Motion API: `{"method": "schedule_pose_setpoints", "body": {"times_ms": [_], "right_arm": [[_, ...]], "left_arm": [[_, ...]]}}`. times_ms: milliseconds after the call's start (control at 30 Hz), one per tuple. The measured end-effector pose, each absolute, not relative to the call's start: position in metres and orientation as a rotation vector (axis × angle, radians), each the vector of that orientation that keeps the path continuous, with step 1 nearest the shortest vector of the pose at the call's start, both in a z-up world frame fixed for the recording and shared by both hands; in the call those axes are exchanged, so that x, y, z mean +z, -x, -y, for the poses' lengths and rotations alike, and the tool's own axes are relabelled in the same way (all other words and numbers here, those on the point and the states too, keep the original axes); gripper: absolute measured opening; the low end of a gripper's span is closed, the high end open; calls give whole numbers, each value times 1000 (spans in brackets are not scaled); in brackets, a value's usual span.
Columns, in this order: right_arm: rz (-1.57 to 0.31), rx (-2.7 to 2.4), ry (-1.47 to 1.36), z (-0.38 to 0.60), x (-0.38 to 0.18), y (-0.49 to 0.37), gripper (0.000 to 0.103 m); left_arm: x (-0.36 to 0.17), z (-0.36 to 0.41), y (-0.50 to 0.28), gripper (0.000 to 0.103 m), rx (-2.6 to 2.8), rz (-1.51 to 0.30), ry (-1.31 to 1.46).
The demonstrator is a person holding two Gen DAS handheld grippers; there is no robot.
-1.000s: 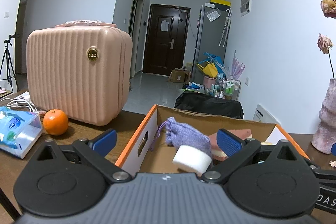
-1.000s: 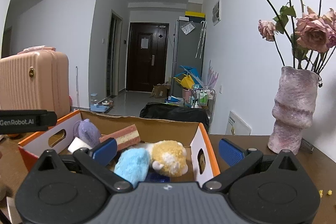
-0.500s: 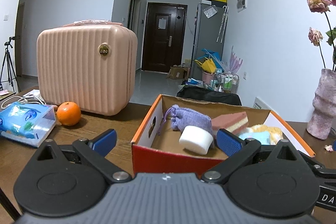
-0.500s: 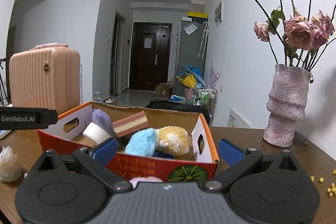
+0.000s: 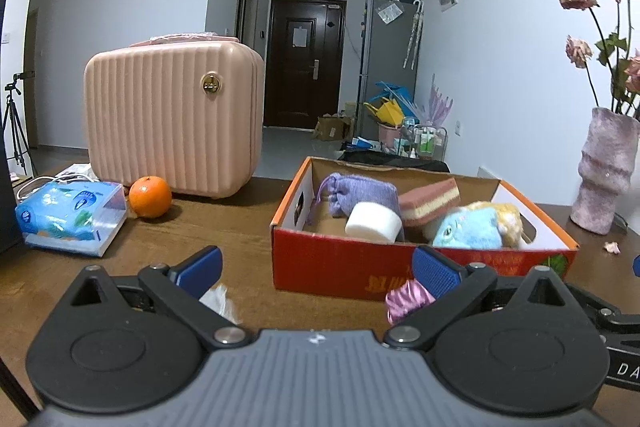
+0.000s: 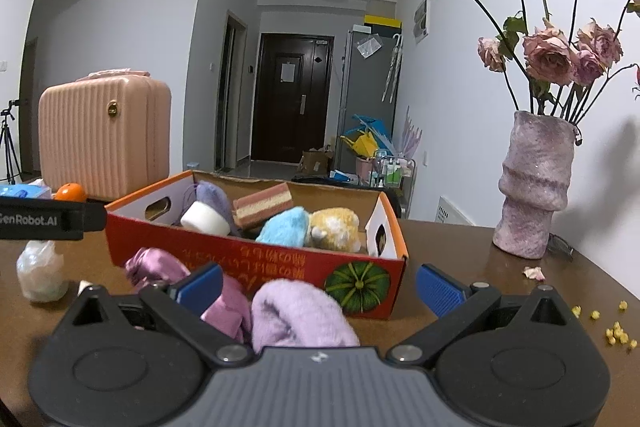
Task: Organize soft objects
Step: 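Withdraw both tools from the box toward the scrunchie and headband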
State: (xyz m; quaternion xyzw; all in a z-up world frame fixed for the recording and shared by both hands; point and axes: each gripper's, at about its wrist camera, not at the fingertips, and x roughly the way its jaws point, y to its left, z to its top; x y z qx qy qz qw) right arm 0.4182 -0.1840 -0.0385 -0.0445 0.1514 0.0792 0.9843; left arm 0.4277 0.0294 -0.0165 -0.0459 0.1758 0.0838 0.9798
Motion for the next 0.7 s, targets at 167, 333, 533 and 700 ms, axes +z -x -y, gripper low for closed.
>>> {"method": "schedule_pose_setpoints", "body": {"times_ms": [167, 333, 533, 700], "right_arm": [[-308, 164, 101, 185, -41, -401, 103], [-312, 164, 101, 187, -43, -388, 103], [-321, 160, 97, 188, -45, -381, 103], [-339, 163, 93, 190, -48, -384, 103]], "left_arm": [[-19, -30, -411, 103, 159, -367, 80], [-21, -29, -394, 103, 152, -377, 65], [-24, -27, -381, 103, 147, -385, 47], [-25, -27, -378, 103, 145, -388, 47]]}}
